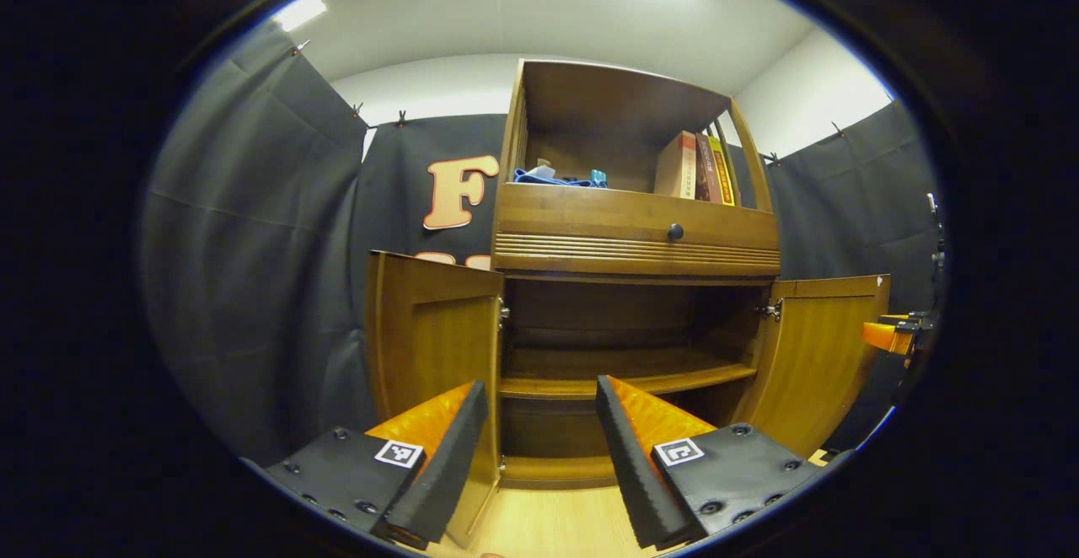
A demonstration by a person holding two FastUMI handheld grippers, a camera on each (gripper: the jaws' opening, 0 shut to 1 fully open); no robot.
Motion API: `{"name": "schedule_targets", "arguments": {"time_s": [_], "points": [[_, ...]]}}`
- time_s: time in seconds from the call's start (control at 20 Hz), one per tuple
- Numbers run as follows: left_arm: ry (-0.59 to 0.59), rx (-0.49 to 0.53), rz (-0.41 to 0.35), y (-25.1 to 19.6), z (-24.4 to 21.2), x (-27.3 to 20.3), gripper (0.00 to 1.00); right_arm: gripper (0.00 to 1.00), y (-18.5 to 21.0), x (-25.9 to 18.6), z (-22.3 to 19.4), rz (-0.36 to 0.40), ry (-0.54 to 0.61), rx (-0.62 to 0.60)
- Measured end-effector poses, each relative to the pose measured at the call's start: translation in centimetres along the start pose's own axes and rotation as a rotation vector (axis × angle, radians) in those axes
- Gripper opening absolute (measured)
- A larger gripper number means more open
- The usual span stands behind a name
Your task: Open the right door of the double-door shoe cabinet with the right hand, and open the left door with the left hand.
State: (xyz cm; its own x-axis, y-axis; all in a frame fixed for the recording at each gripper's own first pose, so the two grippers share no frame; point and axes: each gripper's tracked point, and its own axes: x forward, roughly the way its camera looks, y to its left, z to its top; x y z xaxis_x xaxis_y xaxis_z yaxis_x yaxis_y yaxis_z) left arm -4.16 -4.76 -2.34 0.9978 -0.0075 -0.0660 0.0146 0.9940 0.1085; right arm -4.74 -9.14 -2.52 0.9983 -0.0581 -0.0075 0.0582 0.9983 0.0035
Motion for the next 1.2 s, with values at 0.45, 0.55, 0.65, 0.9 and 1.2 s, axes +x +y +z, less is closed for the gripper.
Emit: {"name": "schedule_targets", "arguments": {"time_s": [0.45, 0.55, 0.65, 0.9, 1.2], "points": [[0.027, 0.001, -0.004, -2.5, 0.1, 3.1, 0.97, 0.8, 0.5, -0.6, 0.8, 0.056, -0.003, 0.061], [0.025, 0.009, -0.009, -2.8, 0.2, 3.0, 0.97, 1.0, 0.7, -0.7, 0.9, 0.061, -0.006, 0.059], [0.023, 0.016, -0.015, -2.9, 0.3, 2.7, 0.97, 1.0, 1.2, -0.7, 0.8, 0.071, -0.005, 0.056], [0.011, 0.029, -0.004, -2.1, 0.6, 2.2, 0.97, 1.0, 2.5, -0.6, 0.9, 0.088, -0.001, 0.048], [0.009, 0.027, 0.021, -0.3, 0.5, 1.7, 0.97, 1.0, 3.7, -0.6, 1.2, 0.094, -0.008, 0.034]]}}
